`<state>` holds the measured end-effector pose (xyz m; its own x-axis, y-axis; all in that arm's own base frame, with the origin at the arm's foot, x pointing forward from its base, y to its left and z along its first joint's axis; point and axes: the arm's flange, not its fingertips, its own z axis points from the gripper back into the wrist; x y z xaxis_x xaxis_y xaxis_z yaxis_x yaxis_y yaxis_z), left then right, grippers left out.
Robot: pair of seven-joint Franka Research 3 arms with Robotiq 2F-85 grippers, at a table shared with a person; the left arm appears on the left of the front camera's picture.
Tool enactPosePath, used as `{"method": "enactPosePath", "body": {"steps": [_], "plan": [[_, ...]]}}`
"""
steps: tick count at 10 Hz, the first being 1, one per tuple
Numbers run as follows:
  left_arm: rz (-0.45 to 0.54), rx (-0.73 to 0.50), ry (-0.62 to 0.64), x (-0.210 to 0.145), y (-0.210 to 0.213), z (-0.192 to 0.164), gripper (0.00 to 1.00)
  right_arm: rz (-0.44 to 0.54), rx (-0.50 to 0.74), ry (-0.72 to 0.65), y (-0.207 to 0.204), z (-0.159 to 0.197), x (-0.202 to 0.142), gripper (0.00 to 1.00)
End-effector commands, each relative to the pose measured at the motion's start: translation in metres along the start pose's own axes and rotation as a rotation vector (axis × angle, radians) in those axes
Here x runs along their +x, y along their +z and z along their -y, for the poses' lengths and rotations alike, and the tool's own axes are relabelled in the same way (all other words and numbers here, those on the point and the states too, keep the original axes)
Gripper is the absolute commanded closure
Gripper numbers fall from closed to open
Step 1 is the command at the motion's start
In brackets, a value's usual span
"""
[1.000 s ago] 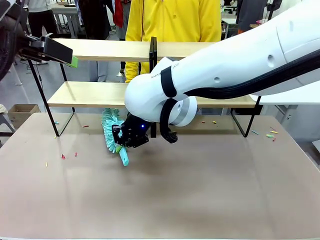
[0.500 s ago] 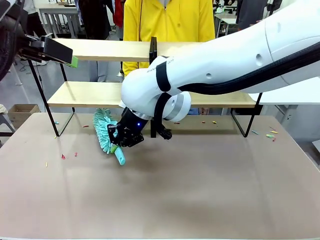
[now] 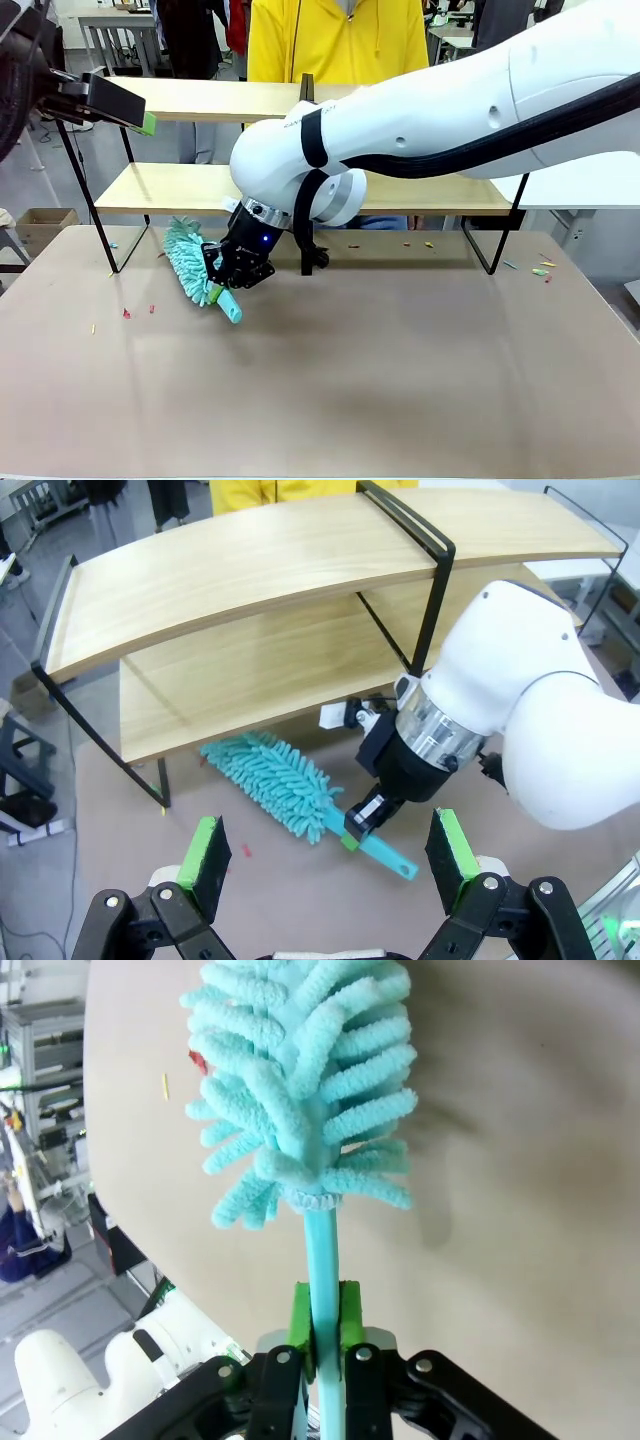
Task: Clean the shelves.
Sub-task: Clean another randomly selected level of the Shelf with the Duster.
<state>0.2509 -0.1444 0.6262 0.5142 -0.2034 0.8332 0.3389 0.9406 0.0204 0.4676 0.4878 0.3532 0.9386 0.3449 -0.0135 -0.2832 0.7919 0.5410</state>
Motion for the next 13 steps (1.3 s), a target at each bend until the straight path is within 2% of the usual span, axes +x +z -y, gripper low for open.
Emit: {"method": "enactPosePath", "body": {"steps": [1,4,6,7,10,11,13], "plan": [[0.002,0.006,0.001,0.0,0.0,-0.001,0.0,-0.088,-0.011,0.075,0.003,-0.004,0.013,0.88],[0.002,0.006,0.001,0.0,0.0,-0.001,0.0,-0.296,-0.065,0.232,0.028,0.004,0.008,0.88],[0.002,0.006,0.001,0.0,0.0,-0.001,0.0,-0.457,-0.089,0.427,0.039,0.001,-0.006,0.88],[0.002,0.006,0.001,0.0,0.0,-0.001,0.0,-0.498,-0.053,0.492,0.04,0.001,-0.012,0.88],[0.002,0.006,0.001,0.0,0.0,-0.001,0.0,-0.376,0.032,0.492,0.064,0.012,-0.022,0.88],[0.002,0.006,0.001,0.0,0.0,-0.001,0.0,-0.378,0.103,0.516,0.079,0.015,-0.031,0.88],[0.002,0.006,0.001,0.0,0.0,-0.001,0.0,-0.46,0.207,0.625,0.117,0.029,-0.066,0.88]]}}
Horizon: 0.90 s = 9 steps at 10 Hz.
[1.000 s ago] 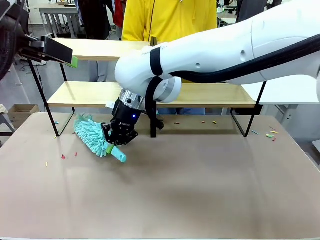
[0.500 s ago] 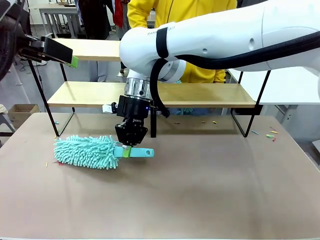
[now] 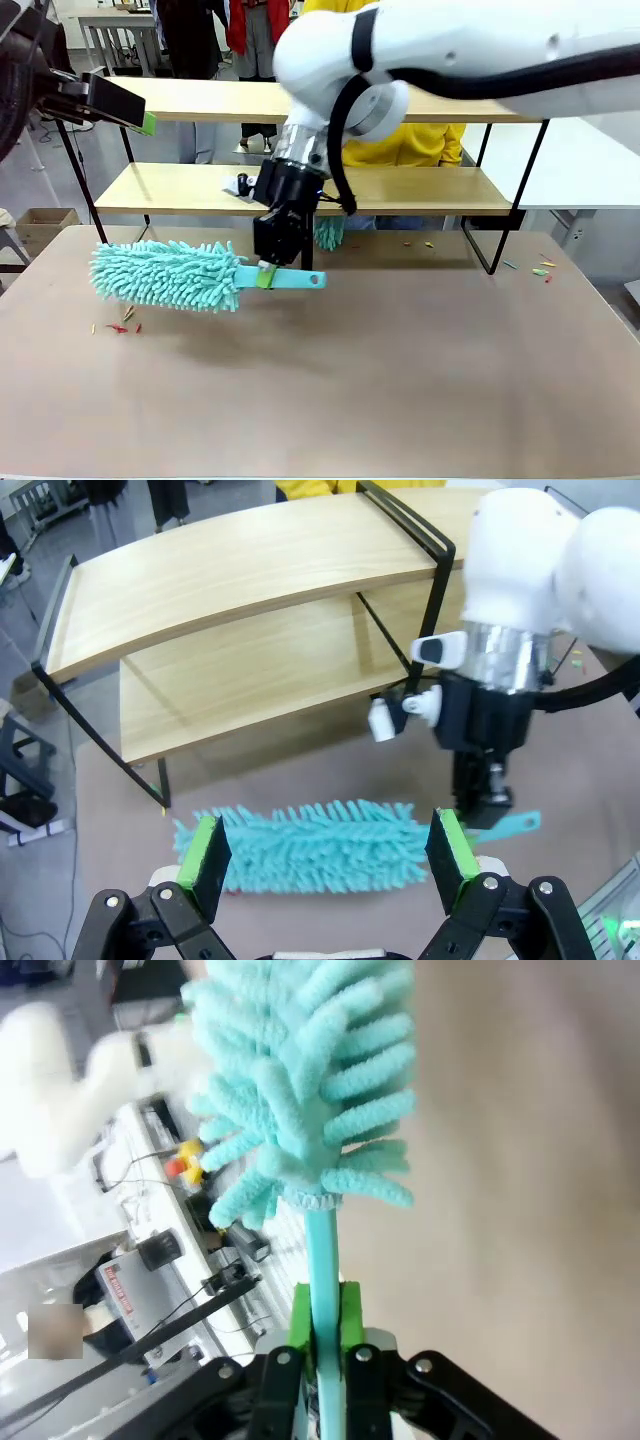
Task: Clean the shelves.
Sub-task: Clean another randomly selected level of the Shelf with the Duster.
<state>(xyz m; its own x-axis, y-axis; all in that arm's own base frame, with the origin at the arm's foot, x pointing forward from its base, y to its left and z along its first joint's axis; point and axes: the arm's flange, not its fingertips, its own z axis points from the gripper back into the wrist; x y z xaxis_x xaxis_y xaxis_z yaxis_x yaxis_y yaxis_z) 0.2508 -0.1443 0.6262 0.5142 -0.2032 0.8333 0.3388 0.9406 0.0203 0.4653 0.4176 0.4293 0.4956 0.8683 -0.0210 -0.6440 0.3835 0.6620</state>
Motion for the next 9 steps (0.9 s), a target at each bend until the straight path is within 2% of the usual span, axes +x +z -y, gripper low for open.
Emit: {"method": "enactPosePath", "body": {"steps": [1,2,4,7,8,9], "plan": [[0.002,0.006,0.001,0.0,0.0,-0.001,0.0,-0.048,0.028,0.091,0.007,-0.011,-0.069,0.88],[0.002,0.006,0.001,0.0,0.0,-0.001,0.0,-0.114,0.093,0.164,0.01,-0.013,-0.091,0.88],[0.002,0.006,0.001,0.0,0.0,-0.001,0.0,-0.125,0.044,0.125,0.012,-0.014,-0.127,0.88],[0.002,0.006,0.001,0.0,0.0,-0.001,0.0,0.039,0.054,0.181,0.014,-0.019,-0.218,0.88],[0.002,0.006,0.001,0.0,0.0,-0.001,0.0,0.125,0.07,0.183,0.004,-0.033,-0.248,0.88],[0.002,0.006,0.001,0.0,0.0,-0.001,0.0,0.121,0.024,0.172,-0.014,-0.052,-0.252,0.88]]}}
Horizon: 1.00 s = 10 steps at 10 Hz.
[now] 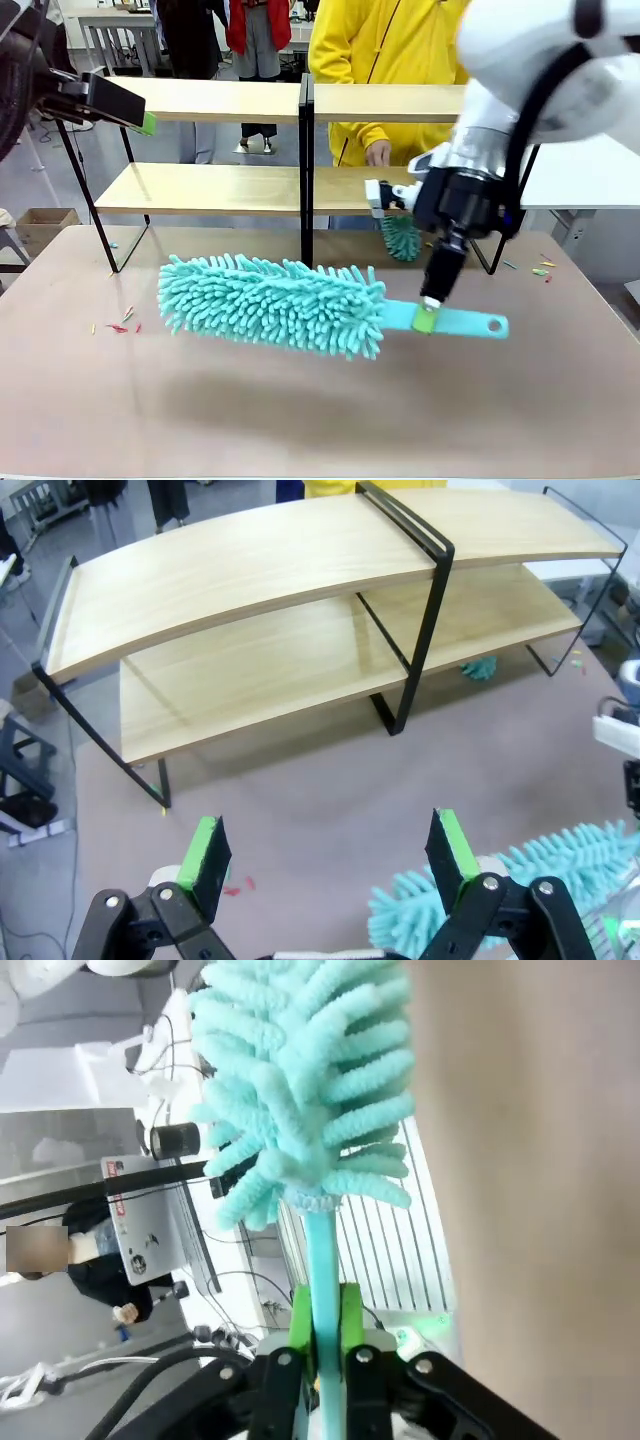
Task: Clean the shelves.
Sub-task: Clean another randomly selected level of the Shelf with the Duster.
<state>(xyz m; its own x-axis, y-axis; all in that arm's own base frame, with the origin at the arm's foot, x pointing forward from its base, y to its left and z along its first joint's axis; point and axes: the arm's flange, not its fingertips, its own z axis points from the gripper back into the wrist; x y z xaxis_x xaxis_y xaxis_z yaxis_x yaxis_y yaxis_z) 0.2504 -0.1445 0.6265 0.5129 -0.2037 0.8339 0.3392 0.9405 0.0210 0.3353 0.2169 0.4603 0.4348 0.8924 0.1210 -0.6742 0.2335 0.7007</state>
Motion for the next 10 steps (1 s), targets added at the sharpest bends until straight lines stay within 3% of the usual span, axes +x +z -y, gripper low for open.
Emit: {"method": "enactPosePath", "body": {"steps": [1,5,6,7,10], "plan": [[0.001,0.006,0.002,0.0,0.0,-0.001,0.0,0.024,-0.066,0.013,-0.039,-0.037,-0.002,0.88],[0.001,0.006,0.002,0.0,0.0,-0.001,0.0,-0.022,-0.114,-0.003,-0.037,-0.046,0.03,0.88],[0.001,0.006,0.002,0.0,0.0,-0.001,0.0,0.067,-0.151,-0.085,-0.038,-0.047,0.037,0.88],[0.001,0.006,0.002,0.0,0.0,-0.001,0.0,-0.028,-0.111,0.015,-0.047,-0.052,0.019,0.88],[0.001,0.006,0.002,0.0,0.0,-0.001,0.0,0.016,-0.094,-0.03,-0.033,-0.036,0.029,0.88]]}}
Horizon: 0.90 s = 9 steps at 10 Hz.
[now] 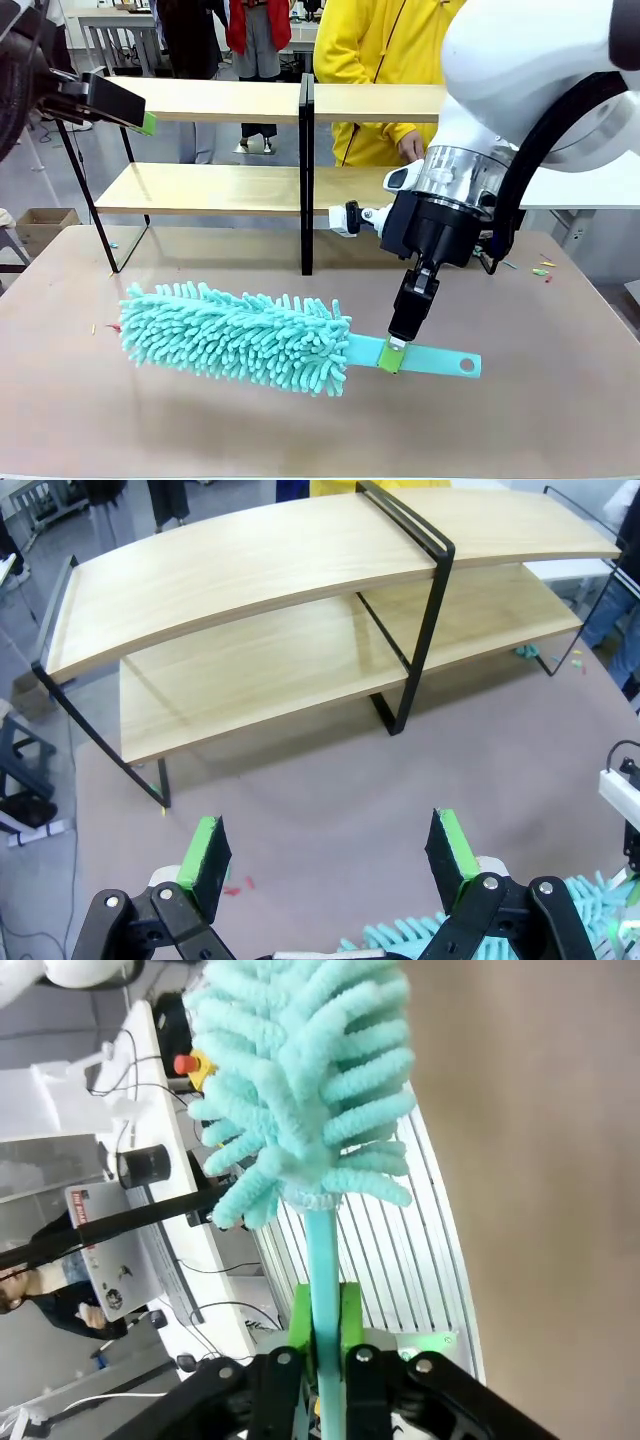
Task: Clean the shelves.
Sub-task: Clean another randomly selected level of the Shelf with the Duster.
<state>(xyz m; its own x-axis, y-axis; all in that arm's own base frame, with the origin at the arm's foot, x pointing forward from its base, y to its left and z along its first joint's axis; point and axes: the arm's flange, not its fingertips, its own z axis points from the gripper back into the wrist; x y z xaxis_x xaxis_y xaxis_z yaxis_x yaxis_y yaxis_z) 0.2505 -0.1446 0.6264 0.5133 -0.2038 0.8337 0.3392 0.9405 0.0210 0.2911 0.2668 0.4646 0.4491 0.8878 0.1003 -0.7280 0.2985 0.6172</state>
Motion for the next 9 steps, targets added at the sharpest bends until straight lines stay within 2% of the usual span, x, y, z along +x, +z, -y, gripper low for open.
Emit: {"method": "enactPosePath", "body": {"steps": [1,3,5,6,8,9], "plan": [[0.001,0.006,0.002,0.0,0.0,-0.001,0.0,0.067,0.033,-0.015,0.025,0.013,-0.01,0.88],[0.001,0.006,0.002,0.0,0.0,-0.001,0.0,0.11,0.001,-0.023,0.057,-0.004,-0.056,0.88],[0.001,0.006,0.002,0.0,0.0,-0.001,0.0,0.196,-0.051,-0.093,0.111,-0.022,-0.133,0.88],[0.001,0.006,0.002,0.0,0.0,-0.001,0.0,0.282,-0.051,-0.105,0.137,-0.031,-0.171,0.88],[0.001,0.006,0.002,0.0,0.0,-0.001,0.0,0.656,-0.09,-0.018,0.187,-0.055,-0.236,0.88],[0.001,0.006,0.002,0.0,0.0,-0.001,0.0,0.787,-0.135,0.021,0.213,-0.064,-0.266,0.88]]}}
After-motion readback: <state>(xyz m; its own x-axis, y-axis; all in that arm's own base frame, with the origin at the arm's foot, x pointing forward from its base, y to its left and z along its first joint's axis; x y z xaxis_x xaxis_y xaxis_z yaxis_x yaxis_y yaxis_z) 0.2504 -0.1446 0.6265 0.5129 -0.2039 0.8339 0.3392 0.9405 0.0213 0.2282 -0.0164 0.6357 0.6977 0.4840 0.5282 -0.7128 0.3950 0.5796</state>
